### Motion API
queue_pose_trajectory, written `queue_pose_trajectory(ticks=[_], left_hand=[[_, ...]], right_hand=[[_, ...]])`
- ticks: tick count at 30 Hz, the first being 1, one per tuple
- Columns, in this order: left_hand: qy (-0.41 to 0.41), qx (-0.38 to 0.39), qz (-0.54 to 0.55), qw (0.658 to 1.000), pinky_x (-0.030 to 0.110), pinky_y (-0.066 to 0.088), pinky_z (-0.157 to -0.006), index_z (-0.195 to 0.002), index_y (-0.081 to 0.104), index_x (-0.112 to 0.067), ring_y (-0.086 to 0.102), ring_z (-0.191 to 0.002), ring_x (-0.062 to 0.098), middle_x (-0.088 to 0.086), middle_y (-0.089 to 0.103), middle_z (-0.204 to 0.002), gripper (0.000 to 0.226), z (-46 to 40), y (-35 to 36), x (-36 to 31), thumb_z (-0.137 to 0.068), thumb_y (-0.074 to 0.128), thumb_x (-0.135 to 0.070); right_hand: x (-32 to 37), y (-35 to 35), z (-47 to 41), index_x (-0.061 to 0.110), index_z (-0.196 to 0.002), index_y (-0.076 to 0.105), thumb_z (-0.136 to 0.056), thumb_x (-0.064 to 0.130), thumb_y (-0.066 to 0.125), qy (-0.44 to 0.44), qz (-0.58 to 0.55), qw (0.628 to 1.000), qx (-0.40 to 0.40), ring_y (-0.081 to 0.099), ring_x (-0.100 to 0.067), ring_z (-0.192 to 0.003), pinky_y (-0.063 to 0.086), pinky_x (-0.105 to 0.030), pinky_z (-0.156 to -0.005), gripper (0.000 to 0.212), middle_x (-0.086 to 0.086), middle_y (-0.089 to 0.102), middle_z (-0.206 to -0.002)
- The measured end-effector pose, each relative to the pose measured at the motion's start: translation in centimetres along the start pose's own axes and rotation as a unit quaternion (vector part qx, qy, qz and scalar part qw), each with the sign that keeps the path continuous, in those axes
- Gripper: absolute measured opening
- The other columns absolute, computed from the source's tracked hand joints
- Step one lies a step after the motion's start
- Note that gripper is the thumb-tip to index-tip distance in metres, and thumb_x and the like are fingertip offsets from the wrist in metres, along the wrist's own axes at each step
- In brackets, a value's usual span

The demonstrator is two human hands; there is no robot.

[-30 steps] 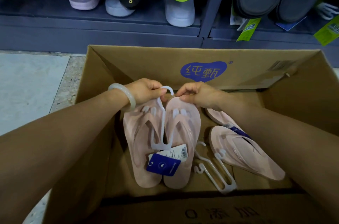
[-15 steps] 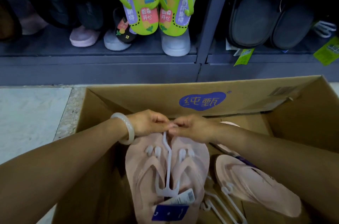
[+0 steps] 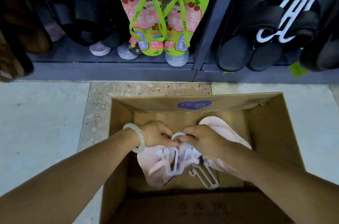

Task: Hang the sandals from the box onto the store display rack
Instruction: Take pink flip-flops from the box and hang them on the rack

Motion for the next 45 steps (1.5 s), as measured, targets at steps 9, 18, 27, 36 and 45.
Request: queue_pose_trajectory(ticks=[9, 18, 27, 36, 45], left_hand=[[0.214, -0.132, -0.007, 0.968, 0.021, 0.046, -0.077, -0.093, 0.075, -0.014, 0.053, -0.080, 0.004, 0.003, 0.069, -0.086, 0.025, 26.7, -13.7, -22.7, -0.082, 0.066, -0.035], [0.315, -0.213, -0.061, 0.923, 0.023, 0.046, -0.074, -0.090, 0.073, -0.018, 0.055, -0.080, 0.000, -0.004, 0.068, -0.080, 0.014, 58.5, -22.5, -40.0, -0.084, 0.064, -0.027], [0.374, -0.397, -0.063, 0.836, 0.048, 0.046, -0.083, -0.076, 0.073, -0.022, 0.054, -0.083, 0.019, 0.023, 0.066, -0.087, 0.033, 76.3, -27.8, -48.0, -0.065, 0.064, -0.052], [0.380, -0.543, -0.161, 0.731, 0.015, 0.039, -0.062, -0.085, 0.072, 0.002, 0.049, -0.062, 0.001, 0.004, 0.061, -0.069, 0.026, 88.6, -33.3, -52.6, -0.087, 0.063, -0.023], [0.374, -0.674, -0.242, 0.589, 0.014, 0.035, -0.051, -0.069, 0.068, -0.011, 0.044, -0.053, 0.004, 0.001, 0.054, -0.060, 0.037, 99.9, -45.7, -58.4, -0.088, 0.057, -0.042]], right_hand=[[26.4, -22.5, 14.1, 0.007, -0.068, 0.059, -0.093, 0.018, 0.053, -0.069, 0.023, 0.992, -0.101, 0.046, 0.004, -0.058, 0.033, -0.014, -0.056, 0.028, 0.000, 0.048, -0.062], [55.9, -37.6, 32.3, 0.017, -0.069, 0.050, -0.093, 0.034, 0.051, -0.176, 0.162, 0.954, -0.180, 0.039, -0.007, -0.060, 0.030, -0.022, -0.057, 0.030, 0.003, 0.041, -0.063], [71.7, -44.4, 39.9, 0.018, -0.068, 0.052, -0.093, 0.032, 0.050, -0.288, 0.141, 0.885, -0.336, 0.043, -0.001, -0.058, 0.033, -0.017, -0.056, 0.029, 0.015, 0.051, -0.058], [84.9, -50.1, 43.0, 0.008, -0.080, 0.062, -0.093, 0.031, 0.049, -0.361, 0.238, 0.796, -0.423, 0.049, -0.010, -0.071, 0.036, -0.025, -0.069, 0.029, 0.006, 0.054, -0.071], [99.4, -60.2, 41.8, 0.019, -0.068, 0.067, -0.091, 0.033, 0.054, -0.400, 0.182, 0.743, -0.505, 0.051, -0.001, -0.059, 0.041, -0.016, -0.057, 0.031, 0.011, 0.062, -0.061]])
Point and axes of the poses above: each hand's wrist, its own z-axis away from the middle knuckle, its own y-axis out of the palm, x = y × z, the point moved 4 cm from there along -z, towards the middle knuckle
